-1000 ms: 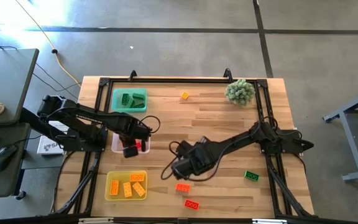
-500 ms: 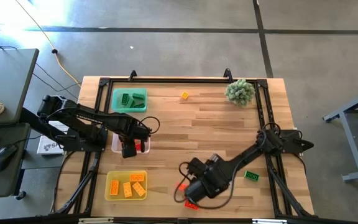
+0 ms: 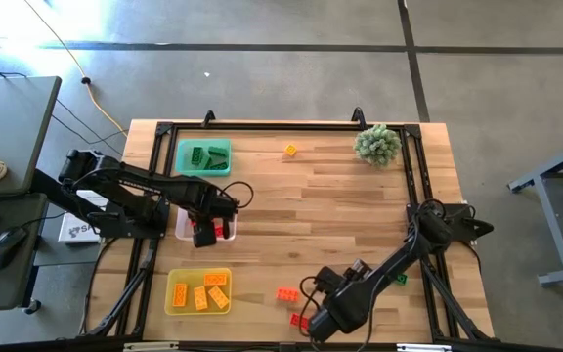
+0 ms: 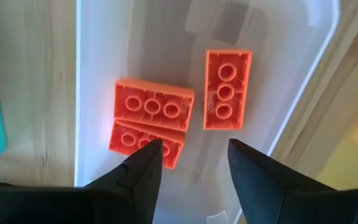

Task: Sort & place blocks by color
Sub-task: Put the green game piece into the green bin, then put the orange game piece into the white bin

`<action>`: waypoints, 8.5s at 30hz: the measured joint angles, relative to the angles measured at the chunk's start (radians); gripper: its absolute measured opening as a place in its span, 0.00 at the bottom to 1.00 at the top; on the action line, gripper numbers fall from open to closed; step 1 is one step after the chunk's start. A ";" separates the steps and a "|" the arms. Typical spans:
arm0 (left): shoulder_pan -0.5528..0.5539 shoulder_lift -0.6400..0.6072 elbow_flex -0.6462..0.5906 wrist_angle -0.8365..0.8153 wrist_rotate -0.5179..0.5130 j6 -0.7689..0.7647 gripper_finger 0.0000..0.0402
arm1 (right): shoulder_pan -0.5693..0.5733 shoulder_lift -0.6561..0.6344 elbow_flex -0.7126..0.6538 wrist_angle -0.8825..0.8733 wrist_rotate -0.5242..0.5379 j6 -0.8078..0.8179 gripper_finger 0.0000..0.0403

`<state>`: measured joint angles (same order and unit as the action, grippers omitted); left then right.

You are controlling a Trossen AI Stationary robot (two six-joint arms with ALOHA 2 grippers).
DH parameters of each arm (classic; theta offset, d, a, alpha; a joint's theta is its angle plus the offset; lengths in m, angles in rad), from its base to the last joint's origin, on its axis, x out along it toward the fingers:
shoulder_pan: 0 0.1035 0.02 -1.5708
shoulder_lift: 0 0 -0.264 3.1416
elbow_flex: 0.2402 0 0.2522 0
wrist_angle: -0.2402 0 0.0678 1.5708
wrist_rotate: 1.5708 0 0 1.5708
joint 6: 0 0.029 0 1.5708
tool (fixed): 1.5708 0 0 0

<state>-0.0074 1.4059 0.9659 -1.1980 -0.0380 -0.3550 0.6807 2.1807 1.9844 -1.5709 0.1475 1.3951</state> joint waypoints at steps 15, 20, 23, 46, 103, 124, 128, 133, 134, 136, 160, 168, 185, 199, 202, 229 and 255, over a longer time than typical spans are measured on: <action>0.000 0.000 0.073 -0.001 0.000 -0.008 0.42 | 0.025 -0.113 -0.328 0.000 -0.119 -0.051 0.58; 0.000 0.000 0.073 -0.001 0.000 -0.012 0.42 | 0.042 -0.268 -0.487 0.028 -0.123 -0.012 0.58; 0.000 0.000 0.073 -0.001 0.000 -0.019 0.42 | 0.054 -0.388 -0.604 0.128 -0.147 0.022 0.58; 0.000 0.000 0.155 -0.051 0.000 -0.169 0.42 | 0.186 -0.773 -1.219 0.664 -0.269 -0.004 0.58; 0.327 0.000 0.400 0.538 0.185 -0.273 0.42 | -0.197 -0.787 -0.985 1.027 0.093 -0.278 0.27; 0.360 0.125 0.400 0.686 0.340 -0.475 0.42 | -0.507 -0.787 -0.857 0.968 0.237 -0.782 0.27; 0.360 0.184 0.400 0.714 0.376 -0.504 0.42 | -0.534 -0.776 -0.857 0.959 0.240 -0.868 0.27; 0.354 0.250 0.400 0.772 0.420 -0.528 0.42 | -0.553 -0.726 -0.857 0.952 0.208 -0.939 0.27; 0.351 0.261 0.400 0.781 0.421 -0.534 0.42 | -0.553 -0.712 -0.857 0.951 0.203 -0.958 0.27; 0.348 0.281 0.400 0.783 0.424 -0.536 0.42 | -0.552 -0.686 -0.857 0.961 0.195 -0.989 0.27; 0.340 0.352 0.399 0.769 0.431 -0.501 0.42 | -0.557 -0.583 -0.836 1.151 0.270 -0.994 0.27; 0.340 0.350 0.400 0.777 0.430 -0.436 0.26 | -0.566 -0.581 -0.794 1.109 0.280 -1.005 0.27; 0.350 0.310 0.399 0.574 0.367 -0.062 0.18 | -0.566 -0.582 -0.792 1.103 0.041 -0.685 0.67; 0.505 0.109 0.399 0.179 -0.109 0.244 0.19 | -0.462 -0.582 -0.792 1.123 0.179 -0.477 0.67; 0.568 0.076 0.399 0.087 -0.208 0.290 0.19 | -0.436 -0.582 -0.792 1.130 0.193 -0.433 0.67; 0.872 0.028 0.075 0.161 -0.103 0.384 0.24 | -0.340 -0.582 -0.792 1.127 0.345 -0.277 0.67; 0.806 -0.058 0.218 0.091 0.065 0.328 0.50 | -0.178 -0.527 -0.792 1.394 0.269 -0.296 0.67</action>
<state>0.7985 1.3479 1.1838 -1.1072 0.0273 -0.0270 0.5030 1.6532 1.1919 -0.1772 0.4169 1.0993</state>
